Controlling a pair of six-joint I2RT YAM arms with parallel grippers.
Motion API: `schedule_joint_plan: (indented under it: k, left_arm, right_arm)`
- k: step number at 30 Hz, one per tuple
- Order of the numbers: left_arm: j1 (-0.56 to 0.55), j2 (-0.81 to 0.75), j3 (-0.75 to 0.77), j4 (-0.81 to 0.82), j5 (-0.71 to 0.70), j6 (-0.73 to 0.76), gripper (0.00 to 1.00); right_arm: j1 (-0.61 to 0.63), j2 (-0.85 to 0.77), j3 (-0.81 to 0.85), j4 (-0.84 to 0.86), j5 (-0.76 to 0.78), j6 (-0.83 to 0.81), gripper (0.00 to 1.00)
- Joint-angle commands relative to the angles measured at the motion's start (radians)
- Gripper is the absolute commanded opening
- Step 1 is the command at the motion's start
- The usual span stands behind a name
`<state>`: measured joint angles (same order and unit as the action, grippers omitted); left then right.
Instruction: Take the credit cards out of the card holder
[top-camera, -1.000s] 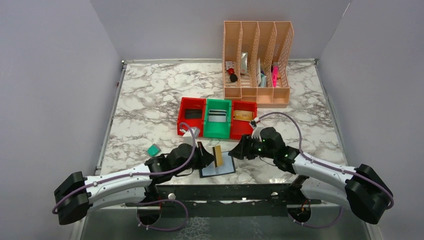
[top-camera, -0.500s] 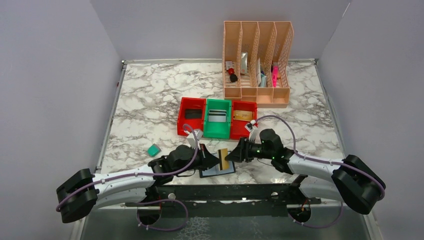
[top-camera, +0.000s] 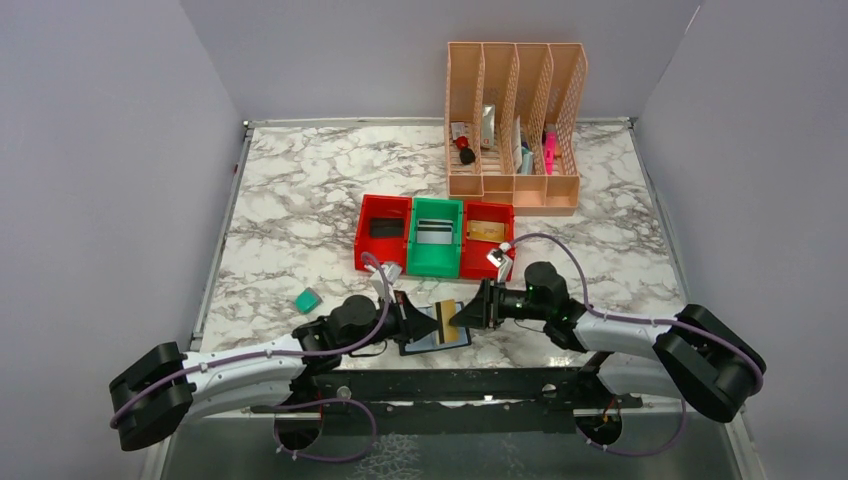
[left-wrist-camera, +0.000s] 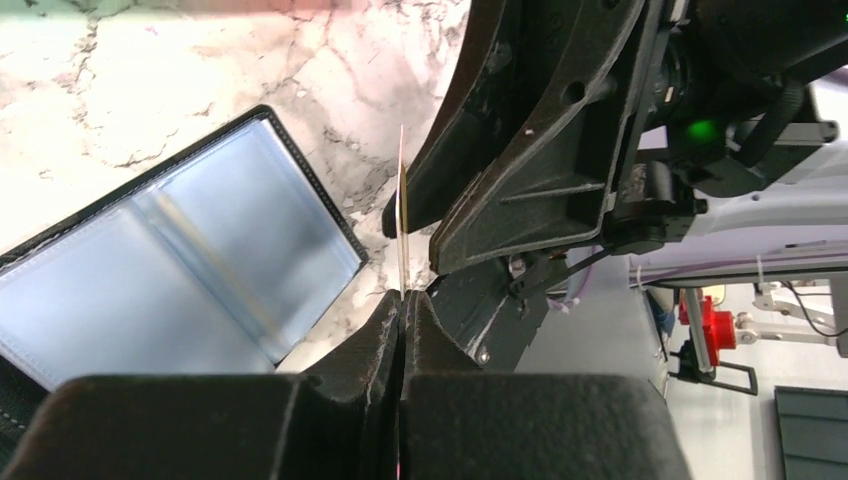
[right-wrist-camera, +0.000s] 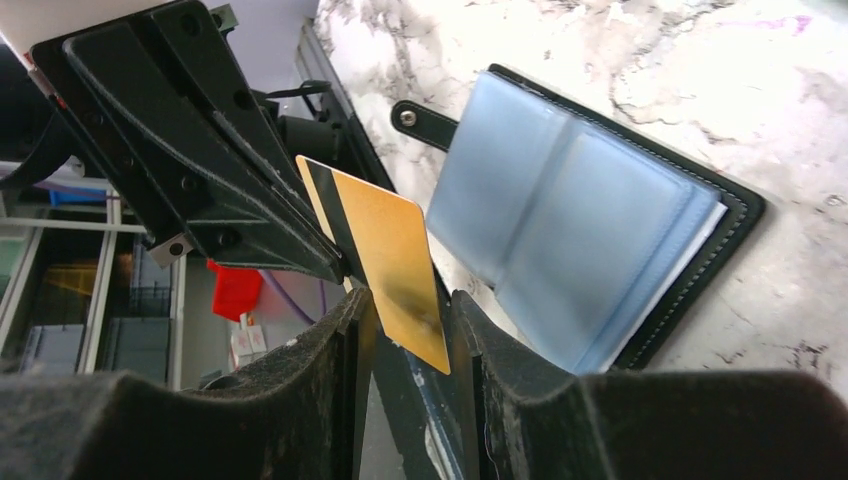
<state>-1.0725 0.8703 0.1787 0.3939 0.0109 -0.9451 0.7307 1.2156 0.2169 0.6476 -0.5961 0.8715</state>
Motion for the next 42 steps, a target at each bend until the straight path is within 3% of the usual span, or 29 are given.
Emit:
schedule_joint_plan:
  k: [1,8,23,27,29,33,37,42]
  left_arm:
    - [0.009,-0.036,-0.014,0.069,0.016,-0.009,0.0]
    - [0.009,-0.047,-0.025,0.084,0.03,-0.013,0.0]
    - [0.009,-0.056,-0.047,0.105,0.047,-0.024,0.01]
    - [0.011,-0.07,-0.062,0.104,0.03,-0.029,0.14]
    - [0.011,-0.075,-0.066,0.101,0.021,-0.032,0.3]
    - [0.011,-0.076,-0.053,0.055,0.008,-0.022,0.53]
    - [0.011,-0.081,0.02,-0.13,-0.044,0.015,0.7]
    - [0.011,-0.074,0.159,-0.473,-0.181,0.089,0.79]
  right_arm:
    - [-0.005,-0.016,-0.004,0.073,-0.066,0.006,0.39]
    - [-0.005,0.021,-0.024,0.163,-0.091,0.024,0.36]
    - [-0.005,-0.081,-0.048,0.14,-0.067,0.027,0.1]
    - [-0.005,-0.106,-0.048,0.106,-0.053,0.02,0.02]
    - [-0.005,-0.117,-0.043,0.077,-0.045,0.011,0.01]
    - [-0.005,-0.152,-0.033,0.008,-0.013,-0.013,0.01]
    - [-0.004,-0.204,-0.003,-0.132,0.051,-0.064,0.01]
    - [-0.005,-0.33,0.093,-0.423,0.249,-0.181,0.01]
